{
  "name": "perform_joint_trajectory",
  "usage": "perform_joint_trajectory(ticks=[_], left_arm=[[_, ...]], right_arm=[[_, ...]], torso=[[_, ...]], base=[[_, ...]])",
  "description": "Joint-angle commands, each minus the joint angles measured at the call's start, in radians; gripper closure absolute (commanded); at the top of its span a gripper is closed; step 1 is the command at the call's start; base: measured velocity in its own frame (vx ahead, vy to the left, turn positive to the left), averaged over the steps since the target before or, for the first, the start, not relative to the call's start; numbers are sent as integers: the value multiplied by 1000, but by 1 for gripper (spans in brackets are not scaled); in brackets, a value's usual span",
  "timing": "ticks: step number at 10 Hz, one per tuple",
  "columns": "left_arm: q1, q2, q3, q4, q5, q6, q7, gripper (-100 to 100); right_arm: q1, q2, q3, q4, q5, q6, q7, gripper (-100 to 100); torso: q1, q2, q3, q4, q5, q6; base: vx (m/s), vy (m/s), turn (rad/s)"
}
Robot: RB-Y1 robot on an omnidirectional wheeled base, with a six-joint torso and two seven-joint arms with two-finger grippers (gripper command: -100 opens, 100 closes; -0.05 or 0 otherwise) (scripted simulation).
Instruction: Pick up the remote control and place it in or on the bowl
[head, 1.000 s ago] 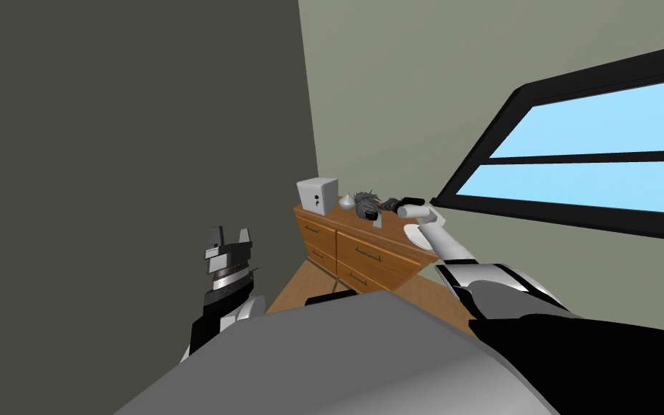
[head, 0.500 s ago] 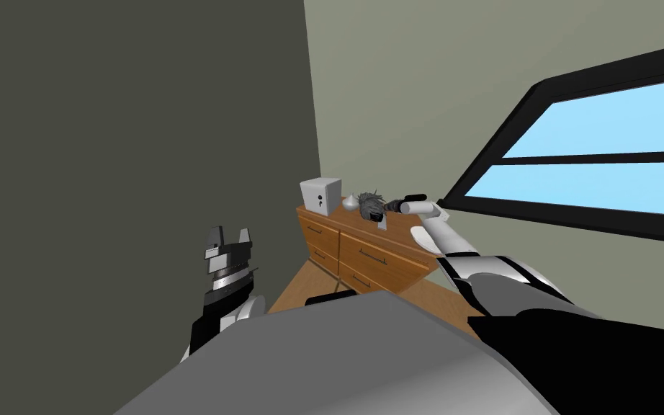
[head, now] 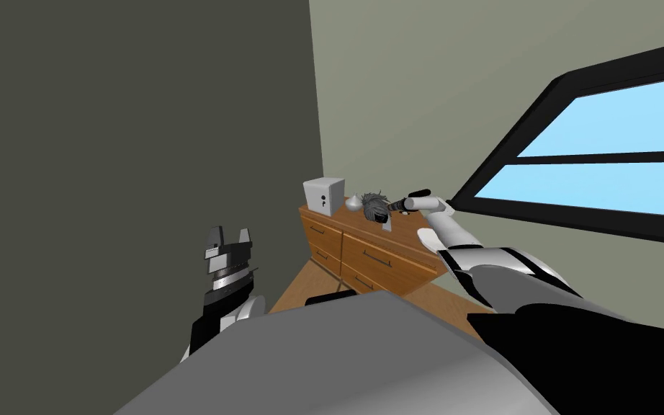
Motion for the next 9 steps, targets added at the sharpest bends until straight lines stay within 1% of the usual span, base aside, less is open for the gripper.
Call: perform_joint_trajectory(ticks=[1, 2, 3, 4, 5, 6, 7, 8, 9], left_arm=[[0, 0, 0, 0, 0, 0, 0, 0], [0, 0, 0, 0, 0, 0, 0, 0], [0, 0, 0, 0, 0, 0, 0, 0], [0, 0, 0, 0, 0, 0, 0, 0], [0, 0, 0, 0, 0, 0, 0, 0], [0, 0, 0, 0, 0, 0, 0, 0], [0, 0, 0, 0, 0, 0, 0, 0], [0, 0, 0, 0, 0, 0, 0, 0], [0, 0, 0, 0, 0, 0, 0, 0]], right_arm=[[-11, -14, 3, 20, 1, 50, -36, -100], [-11, -14, 3, 20, 1, 70, -36, -100], [-51, -47, 12, 67, -11, 102, -80, -100], [-51, -47, 12, 88, -11, 129, -80, -100], [-51, -47, 12, 88, -11, 150, -80, -100], [-89, -78, 23, 121, -21, 188, -123, -100], [-89, -78, 23, 149, -21, 214, -123, -100], [-89, -78, 23, 155, -21, 228, -123, -100], [-124, -108, 34, 190, -29, 267, -163, -100]], torso=[[0, 0, 0, 0, 0, 0], [0, -1, 0, 0, 0, 0], [0, 0, 0, 0, 0, 0], [1, -1, 0, 0, 0, 0], [1, -1, 0, 0, 0, 0], [0, 0, 0, 0, 0, 1], [0, -1, 0, 0, 0, 0], [0, -1, -1, 0, 0, 0], [-1, 0, 0, 0, 0, 1]], base=[[35, 39, 40], [20, 24, -7], [28, 52, 71], [29, 53, 47], [17, 24, -8], [35, 36, 61], [34, 37, 50], [15, 21, 1], [32, 37, 65]])
